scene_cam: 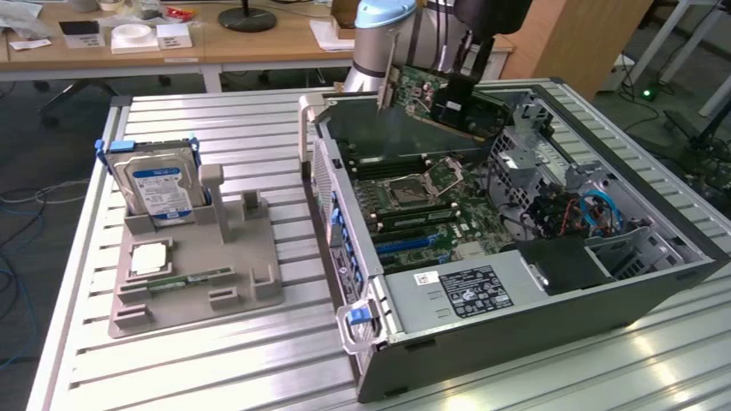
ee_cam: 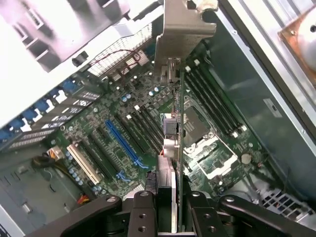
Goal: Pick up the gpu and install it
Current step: 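Insert the gpu into the slot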
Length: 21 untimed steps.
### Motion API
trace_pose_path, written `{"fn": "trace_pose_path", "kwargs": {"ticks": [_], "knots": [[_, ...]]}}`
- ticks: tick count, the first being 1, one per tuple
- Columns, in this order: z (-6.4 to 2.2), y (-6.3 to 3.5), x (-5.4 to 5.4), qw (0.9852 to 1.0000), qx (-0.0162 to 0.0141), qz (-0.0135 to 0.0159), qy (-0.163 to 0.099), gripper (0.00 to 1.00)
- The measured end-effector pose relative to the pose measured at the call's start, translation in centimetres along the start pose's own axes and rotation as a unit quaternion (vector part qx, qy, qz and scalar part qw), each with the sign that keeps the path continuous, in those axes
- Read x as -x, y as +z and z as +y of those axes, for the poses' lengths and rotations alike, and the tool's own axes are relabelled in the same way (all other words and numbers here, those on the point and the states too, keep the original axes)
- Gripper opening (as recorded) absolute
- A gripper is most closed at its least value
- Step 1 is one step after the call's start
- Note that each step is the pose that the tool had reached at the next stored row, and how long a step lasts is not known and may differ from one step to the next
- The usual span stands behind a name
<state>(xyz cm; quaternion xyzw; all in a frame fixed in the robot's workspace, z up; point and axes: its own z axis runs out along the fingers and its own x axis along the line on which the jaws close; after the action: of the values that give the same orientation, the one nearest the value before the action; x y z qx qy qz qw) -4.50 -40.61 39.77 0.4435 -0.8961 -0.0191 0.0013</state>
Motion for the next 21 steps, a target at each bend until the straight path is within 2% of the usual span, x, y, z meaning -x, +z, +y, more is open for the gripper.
{"fn": "trace_pose_path", "kwargs": {"ticks": [5, 10, 16, 21], "knots": [[0.0, 0.01, 0.0, 0.9992, 0.0006, 0.0014, -0.041, 0.27], [0.0, 0.02, 0.0, 0.9966, 0.0012, 0.0029, -0.082, 0.27], [0.0, 0.02, 0.0, 0.9916, 0.0019, 0.0046, -0.129, 0.27], [0.0, 0.03, 0.0, 0.9862, 0.0024, 0.0059, -0.165, 0.27]]}}
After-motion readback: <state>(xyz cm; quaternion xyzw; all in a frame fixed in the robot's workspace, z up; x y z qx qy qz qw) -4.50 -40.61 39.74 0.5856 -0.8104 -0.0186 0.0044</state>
